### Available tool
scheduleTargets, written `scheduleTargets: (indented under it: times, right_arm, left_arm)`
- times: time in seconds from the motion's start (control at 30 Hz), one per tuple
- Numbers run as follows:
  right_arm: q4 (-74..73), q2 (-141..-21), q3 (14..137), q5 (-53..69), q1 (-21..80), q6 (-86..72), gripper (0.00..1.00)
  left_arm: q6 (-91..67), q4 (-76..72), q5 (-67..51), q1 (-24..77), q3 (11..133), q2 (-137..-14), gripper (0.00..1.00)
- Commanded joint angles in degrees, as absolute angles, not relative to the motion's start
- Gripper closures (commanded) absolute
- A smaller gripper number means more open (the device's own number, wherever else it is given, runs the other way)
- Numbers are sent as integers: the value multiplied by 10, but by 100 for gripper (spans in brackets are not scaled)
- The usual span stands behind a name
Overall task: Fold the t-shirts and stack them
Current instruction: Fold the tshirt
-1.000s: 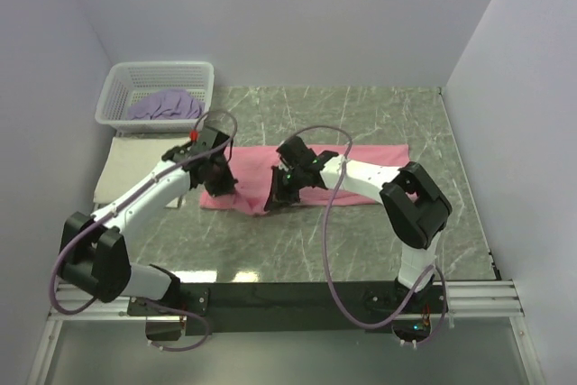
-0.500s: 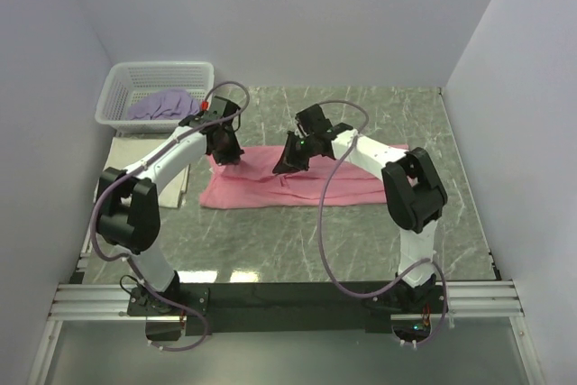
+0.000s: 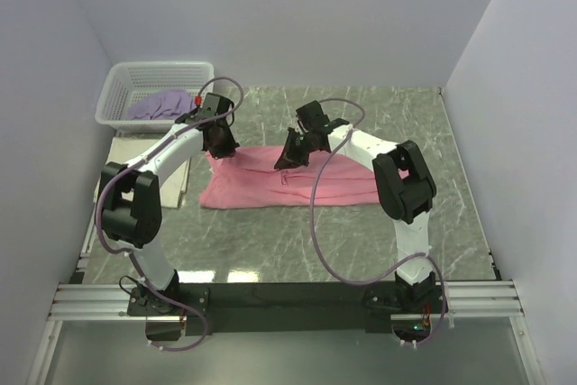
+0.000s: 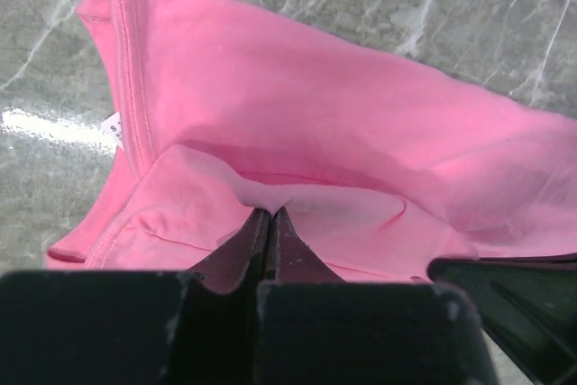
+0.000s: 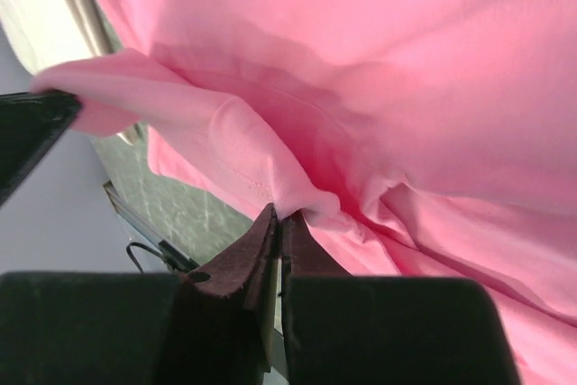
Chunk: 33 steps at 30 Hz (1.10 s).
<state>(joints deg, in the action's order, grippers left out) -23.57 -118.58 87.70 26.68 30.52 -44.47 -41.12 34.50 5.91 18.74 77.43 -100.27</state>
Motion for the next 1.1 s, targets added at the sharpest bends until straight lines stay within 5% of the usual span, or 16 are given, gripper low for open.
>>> scheduleTargets:
  times: [0.0, 1.07]
  right_arm:
    - [-239, -1190, 912, 258, 299, -436, 95]
    - [-234, -1267, 951, 222, 272, -394, 88]
  left_arm:
    - [-403, 312, 62, 185, 772, -1002, 99]
    - [-403, 198, 41, 153, 727, -1106, 95]
